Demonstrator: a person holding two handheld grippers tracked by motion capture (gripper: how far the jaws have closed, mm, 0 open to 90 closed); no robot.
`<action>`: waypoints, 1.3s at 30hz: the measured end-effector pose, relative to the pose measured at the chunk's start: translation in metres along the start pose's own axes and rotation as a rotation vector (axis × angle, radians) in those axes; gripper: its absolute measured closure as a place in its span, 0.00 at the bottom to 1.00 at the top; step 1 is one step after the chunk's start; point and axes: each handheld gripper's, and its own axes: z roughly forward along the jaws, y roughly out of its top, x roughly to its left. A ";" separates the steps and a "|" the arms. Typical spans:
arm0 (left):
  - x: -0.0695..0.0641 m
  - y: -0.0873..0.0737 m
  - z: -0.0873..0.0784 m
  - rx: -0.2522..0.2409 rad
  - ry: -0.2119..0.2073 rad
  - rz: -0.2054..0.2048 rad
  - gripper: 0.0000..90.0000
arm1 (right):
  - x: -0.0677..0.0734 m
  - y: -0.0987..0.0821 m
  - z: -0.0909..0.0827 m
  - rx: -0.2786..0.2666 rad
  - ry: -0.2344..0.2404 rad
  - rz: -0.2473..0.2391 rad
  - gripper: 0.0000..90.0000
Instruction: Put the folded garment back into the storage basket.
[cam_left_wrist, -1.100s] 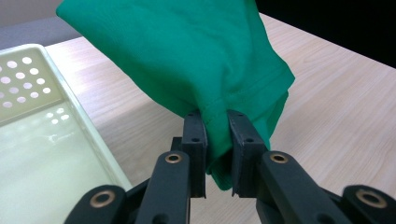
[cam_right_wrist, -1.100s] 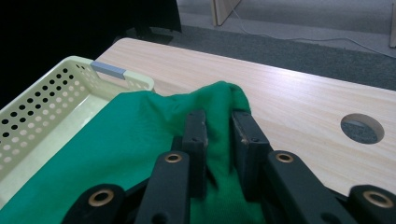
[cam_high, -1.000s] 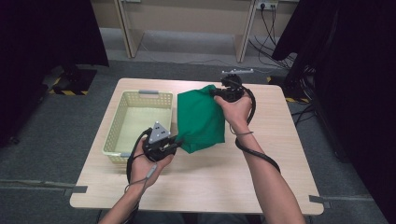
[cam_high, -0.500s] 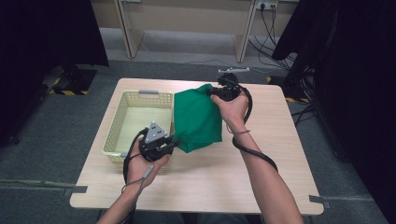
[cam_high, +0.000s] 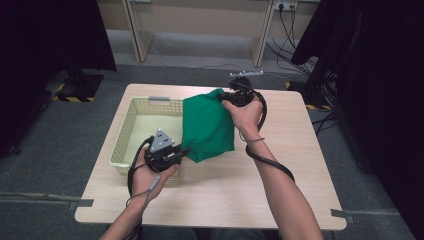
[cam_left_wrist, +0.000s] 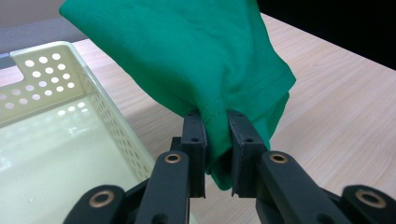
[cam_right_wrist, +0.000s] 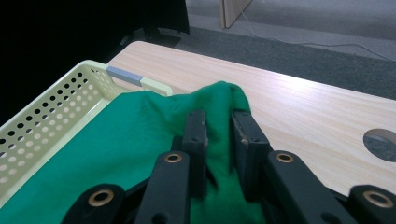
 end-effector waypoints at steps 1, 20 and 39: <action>0.000 0.000 0.000 0.001 0.001 0.001 0.87 | 0.000 0.000 0.000 0.000 0.001 -0.001 0.86; 0.009 -0.002 -0.010 -0.005 0.023 -0.005 0.88 | 0.015 0.009 0.006 -0.004 0.013 -0.023 0.86; 0.014 -0.005 -0.018 -0.001 0.025 -0.029 0.88 | 0.027 0.015 0.013 -0.002 0.026 -0.038 0.86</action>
